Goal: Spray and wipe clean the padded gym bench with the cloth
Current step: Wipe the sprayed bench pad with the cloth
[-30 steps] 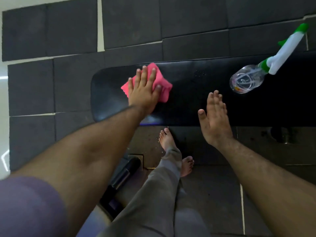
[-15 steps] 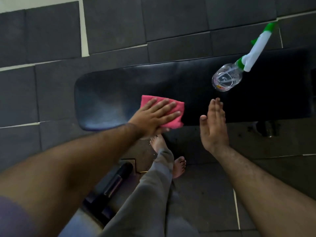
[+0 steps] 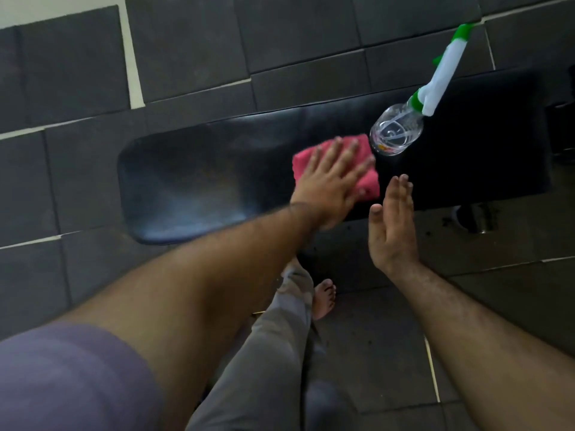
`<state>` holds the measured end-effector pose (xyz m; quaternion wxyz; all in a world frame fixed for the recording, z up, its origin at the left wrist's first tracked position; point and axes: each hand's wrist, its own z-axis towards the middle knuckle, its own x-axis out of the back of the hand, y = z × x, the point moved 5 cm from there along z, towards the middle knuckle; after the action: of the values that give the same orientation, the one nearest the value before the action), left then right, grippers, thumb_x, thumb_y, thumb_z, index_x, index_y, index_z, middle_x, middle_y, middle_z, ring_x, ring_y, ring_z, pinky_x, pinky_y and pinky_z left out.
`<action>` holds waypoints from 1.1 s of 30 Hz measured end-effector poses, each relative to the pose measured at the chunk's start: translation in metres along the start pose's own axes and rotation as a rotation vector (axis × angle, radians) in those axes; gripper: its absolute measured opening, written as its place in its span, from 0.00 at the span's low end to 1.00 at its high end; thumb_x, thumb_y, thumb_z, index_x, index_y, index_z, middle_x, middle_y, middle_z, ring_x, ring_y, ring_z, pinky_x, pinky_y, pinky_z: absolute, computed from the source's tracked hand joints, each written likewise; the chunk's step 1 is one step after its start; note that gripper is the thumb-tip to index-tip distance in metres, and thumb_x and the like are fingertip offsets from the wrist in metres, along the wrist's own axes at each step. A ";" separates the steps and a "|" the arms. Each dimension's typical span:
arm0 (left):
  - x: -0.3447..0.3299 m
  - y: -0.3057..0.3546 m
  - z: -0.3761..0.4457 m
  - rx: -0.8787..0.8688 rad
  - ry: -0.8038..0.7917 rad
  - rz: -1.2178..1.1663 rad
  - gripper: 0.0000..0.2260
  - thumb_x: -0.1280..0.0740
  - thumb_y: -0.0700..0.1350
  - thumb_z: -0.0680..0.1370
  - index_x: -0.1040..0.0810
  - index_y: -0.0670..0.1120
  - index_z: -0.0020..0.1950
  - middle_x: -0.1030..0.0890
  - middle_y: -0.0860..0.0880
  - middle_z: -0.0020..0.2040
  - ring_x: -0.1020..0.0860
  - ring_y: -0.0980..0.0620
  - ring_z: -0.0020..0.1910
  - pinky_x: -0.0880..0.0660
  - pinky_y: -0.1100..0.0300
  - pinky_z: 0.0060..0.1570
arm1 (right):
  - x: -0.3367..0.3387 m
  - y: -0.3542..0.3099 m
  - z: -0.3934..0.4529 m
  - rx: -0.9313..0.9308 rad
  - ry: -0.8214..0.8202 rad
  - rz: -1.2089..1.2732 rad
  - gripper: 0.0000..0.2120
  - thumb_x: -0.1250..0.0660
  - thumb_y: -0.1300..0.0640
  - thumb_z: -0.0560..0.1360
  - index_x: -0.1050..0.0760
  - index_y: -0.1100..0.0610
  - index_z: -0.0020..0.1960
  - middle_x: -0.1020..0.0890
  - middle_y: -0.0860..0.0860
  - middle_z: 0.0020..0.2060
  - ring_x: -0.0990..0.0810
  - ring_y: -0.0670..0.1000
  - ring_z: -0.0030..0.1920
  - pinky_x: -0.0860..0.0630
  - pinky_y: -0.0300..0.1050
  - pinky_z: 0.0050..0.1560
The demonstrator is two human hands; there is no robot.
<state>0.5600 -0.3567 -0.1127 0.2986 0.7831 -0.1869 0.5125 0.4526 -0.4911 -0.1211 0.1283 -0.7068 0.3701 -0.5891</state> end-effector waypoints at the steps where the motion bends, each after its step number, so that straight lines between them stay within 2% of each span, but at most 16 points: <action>1: -0.011 0.007 -0.021 -0.105 -0.020 0.056 0.31 0.49 0.64 0.87 0.47 0.59 0.90 0.49 0.45 0.91 0.52 0.36 0.89 0.55 0.33 0.86 | 0.000 0.000 0.001 0.005 -0.001 0.002 0.52 0.66 0.24 0.79 0.53 0.64 0.86 0.53 0.61 0.87 0.57 0.58 0.87 0.56 0.56 0.87; 4: -0.025 -0.031 -0.082 -0.269 -0.043 0.202 0.32 0.49 0.65 0.86 0.47 0.59 0.90 0.48 0.47 0.90 0.50 0.38 0.89 0.56 0.37 0.85 | 0.003 -0.001 0.004 0.001 -0.029 -0.002 0.52 0.66 0.24 0.79 0.54 0.62 0.87 0.55 0.59 0.87 0.59 0.56 0.87 0.58 0.54 0.87; 6: -0.023 -0.082 -0.112 -0.246 -0.056 0.264 0.34 0.48 0.66 0.85 0.48 0.58 0.90 0.50 0.47 0.90 0.50 0.38 0.89 0.54 0.36 0.86 | 0.005 -0.002 0.004 -0.004 -0.035 0.008 0.51 0.66 0.24 0.79 0.55 0.61 0.87 0.56 0.58 0.87 0.60 0.56 0.87 0.59 0.53 0.86; 8: -0.011 -0.123 -0.122 -0.134 -0.049 0.251 0.35 0.48 0.67 0.84 0.48 0.57 0.89 0.48 0.46 0.89 0.46 0.37 0.88 0.48 0.34 0.85 | 0.005 -0.005 0.006 -0.019 -0.031 0.016 0.49 0.64 0.25 0.80 0.55 0.61 0.87 0.56 0.58 0.87 0.60 0.56 0.87 0.59 0.53 0.86; 10: 0.004 -0.141 -0.102 0.034 -0.009 0.172 0.35 0.48 0.68 0.84 0.48 0.58 0.89 0.46 0.46 0.90 0.44 0.37 0.88 0.46 0.32 0.84 | 0.003 -0.007 0.008 -0.051 -0.029 -0.035 0.43 0.57 0.32 0.84 0.55 0.62 0.87 0.56 0.59 0.87 0.59 0.58 0.87 0.58 0.55 0.87; 13: 0.025 -0.131 -0.038 0.343 0.087 0.003 0.35 0.51 0.69 0.85 0.51 0.59 0.90 0.51 0.46 0.91 0.52 0.39 0.89 0.54 0.35 0.86 | -0.001 -0.009 0.012 -0.075 -0.019 -0.119 0.36 0.46 0.44 0.88 0.53 0.64 0.87 0.54 0.61 0.87 0.57 0.60 0.87 0.55 0.58 0.87; 15: 0.030 -0.109 0.001 0.444 0.103 -0.061 0.35 0.52 0.69 0.85 0.52 0.59 0.90 0.53 0.45 0.91 0.56 0.39 0.89 0.58 0.35 0.86 | 0.005 -0.011 0.015 -0.079 0.040 -0.109 0.35 0.43 0.47 0.88 0.50 0.64 0.86 0.50 0.62 0.87 0.52 0.61 0.87 0.52 0.56 0.87; 17: 0.027 -0.079 0.019 0.384 0.097 -0.046 0.35 0.52 0.68 0.85 0.52 0.58 0.90 0.53 0.45 0.91 0.57 0.38 0.89 0.60 0.35 0.85 | 0.018 -0.016 0.020 -0.085 0.158 -0.042 0.35 0.39 0.47 0.87 0.46 0.64 0.86 0.44 0.62 0.86 0.45 0.61 0.86 0.50 0.51 0.85; 19: 0.015 -0.052 0.017 0.142 0.050 0.019 0.36 0.51 0.69 0.85 0.52 0.57 0.91 0.54 0.44 0.91 0.57 0.37 0.89 0.57 0.32 0.85 | 0.036 -0.022 0.032 -0.109 0.264 0.073 0.41 0.33 0.44 0.84 0.46 0.63 0.86 0.43 0.60 0.86 0.44 0.59 0.86 0.49 0.47 0.84; 21: 0.003 -0.044 0.002 -0.130 -0.036 0.099 0.37 0.50 0.70 0.85 0.54 0.58 0.91 0.55 0.44 0.91 0.58 0.38 0.89 0.59 0.32 0.85 | 0.056 -0.032 0.052 -0.083 0.330 0.154 0.49 0.26 0.41 0.79 0.49 0.63 0.86 0.44 0.61 0.86 0.46 0.58 0.86 0.49 0.45 0.84; 23: 0.005 -0.050 -0.008 -0.253 -0.074 0.137 0.39 0.49 0.73 0.84 0.56 0.58 0.90 0.57 0.46 0.91 0.60 0.40 0.89 0.64 0.33 0.84 | 0.076 -0.048 0.077 0.000 0.383 0.196 0.54 0.21 0.43 0.75 0.49 0.65 0.86 0.44 0.63 0.85 0.46 0.60 0.86 0.49 0.42 0.84; 25: 0.016 -0.052 -0.009 -0.219 -0.011 0.115 0.44 0.47 0.75 0.82 0.55 0.54 0.91 0.55 0.46 0.91 0.58 0.42 0.89 0.63 0.31 0.84 | 0.092 -0.067 0.100 0.100 0.422 0.240 0.54 0.19 0.47 0.73 0.46 0.66 0.85 0.40 0.65 0.84 0.40 0.62 0.84 0.43 0.35 0.81; 26: 0.021 -0.051 -0.006 -0.151 0.030 0.075 0.45 0.46 0.75 0.82 0.54 0.52 0.91 0.54 0.46 0.91 0.57 0.43 0.89 0.62 0.32 0.84 | 0.097 -0.076 0.109 0.138 0.431 0.268 0.51 0.19 0.50 0.73 0.44 0.67 0.84 0.35 0.65 0.81 0.34 0.61 0.81 0.40 0.28 0.76; 28: 0.030 -0.046 0.005 -0.001 0.080 -0.031 0.42 0.46 0.71 0.84 0.52 0.49 0.91 0.53 0.47 0.91 0.56 0.46 0.90 0.62 0.37 0.86 | 0.104 -0.087 0.121 0.150 0.419 0.325 0.43 0.22 0.54 0.75 0.39 0.66 0.82 0.23 0.62 0.72 0.23 0.53 0.69 0.34 0.21 0.63; 30: 0.036 -0.034 0.020 0.094 0.113 -0.119 0.36 0.44 0.63 0.87 0.49 0.48 0.91 0.51 0.47 0.91 0.55 0.48 0.90 0.61 0.41 0.87 | 0.110 -0.091 0.124 0.135 0.375 0.335 0.36 0.24 0.58 0.77 0.35 0.64 0.80 0.19 0.57 0.61 0.20 0.46 0.57 0.29 0.25 0.57; 33: 0.038 -0.011 0.042 0.148 0.163 -0.161 0.29 0.43 0.54 0.90 0.43 0.46 0.90 0.46 0.46 0.90 0.52 0.47 0.90 0.60 0.43 0.87 | 0.128 -0.082 0.113 0.113 0.390 0.344 0.31 0.25 0.65 0.69 0.25 0.60 0.72 0.25 0.54 0.57 0.24 0.38 0.50 0.28 0.29 0.54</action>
<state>0.6107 -0.3753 -0.0934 0.2941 0.7714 -0.0603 0.5611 0.5921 -0.5495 -0.0070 0.1922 -0.4984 0.4689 -0.7034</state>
